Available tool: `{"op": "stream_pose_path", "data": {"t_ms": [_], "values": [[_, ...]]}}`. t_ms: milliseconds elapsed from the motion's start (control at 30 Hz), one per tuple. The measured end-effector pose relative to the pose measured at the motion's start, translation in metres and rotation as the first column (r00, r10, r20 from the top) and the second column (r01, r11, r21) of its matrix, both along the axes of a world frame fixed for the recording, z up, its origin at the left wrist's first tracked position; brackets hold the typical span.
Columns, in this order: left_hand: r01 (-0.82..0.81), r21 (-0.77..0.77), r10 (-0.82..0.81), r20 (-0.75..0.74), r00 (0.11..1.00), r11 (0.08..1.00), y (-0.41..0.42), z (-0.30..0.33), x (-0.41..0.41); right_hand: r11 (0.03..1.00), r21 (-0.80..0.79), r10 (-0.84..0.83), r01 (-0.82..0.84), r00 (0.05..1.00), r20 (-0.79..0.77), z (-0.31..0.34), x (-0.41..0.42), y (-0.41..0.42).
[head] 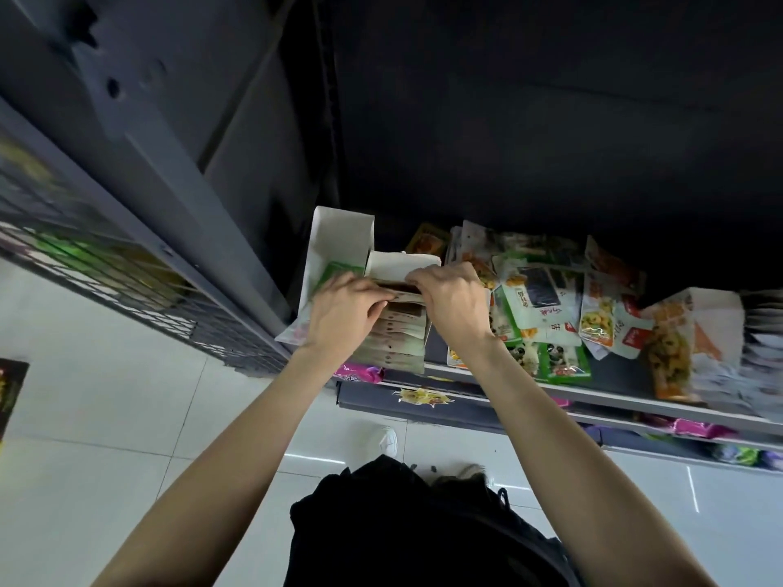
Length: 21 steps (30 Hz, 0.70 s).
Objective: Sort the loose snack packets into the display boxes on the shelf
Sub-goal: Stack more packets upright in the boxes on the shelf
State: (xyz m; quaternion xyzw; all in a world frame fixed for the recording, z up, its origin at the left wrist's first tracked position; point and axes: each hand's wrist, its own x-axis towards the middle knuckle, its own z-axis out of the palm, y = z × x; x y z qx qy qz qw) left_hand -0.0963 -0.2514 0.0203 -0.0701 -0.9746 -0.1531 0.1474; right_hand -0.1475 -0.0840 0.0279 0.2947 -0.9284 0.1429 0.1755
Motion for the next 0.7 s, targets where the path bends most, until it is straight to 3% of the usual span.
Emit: {"op": "stream_pose_path", "data": {"t_ms": [100, 200, 300, 400, 533, 633, 700], "values": [[-0.017, -0.022, 0.017, -0.002, 1.0, 1.0, 0.001, -0.003, 0.003, 1.0, 0.019, 0.017, -0.02, 0.988, 0.152, -0.009, -0.004, 0.004], [-0.059, -0.016, 0.059, -0.014, 0.998, 0.998, 0.005, -0.002, 0.008, 0.991, -0.129, 0.09, -0.046, 0.927, 0.365, -0.003, 0.001, 0.019], [-0.09, 0.093, 0.099, -0.102, 0.99, 0.992, 0.021, 0.008, 0.017, 0.945, -0.327, 0.105, 0.015, 0.933, 0.345, -0.005, 0.016, 0.05], [0.006, 0.303, 0.057, -0.198, 0.979, 0.953, 0.063, 0.022, 0.029, 0.883, -0.437, -0.006, 0.173, 0.934, 0.357, -0.024, 0.031, 0.092], [0.094, 0.412, -0.045, -0.127, 0.991, 0.906, 0.132, 0.017, 0.04, 0.939, -0.146, -0.22, 0.31, 0.873, 0.434, -0.059, 0.035, 0.14], [-0.059, 0.488, -0.008, 0.134, 0.991, 0.871, 0.168, -0.013, 0.028, 0.949, 0.165, -0.315, 0.269, 0.789, 0.528, -0.081, 0.031, 0.162], [-0.197, 0.475, 0.042, 0.317, 0.947, 0.858, 0.183, -0.039, 0.016, 0.938, 0.265, -0.342, 0.225, 0.732, 0.59, -0.089, 0.03, 0.17]]}}
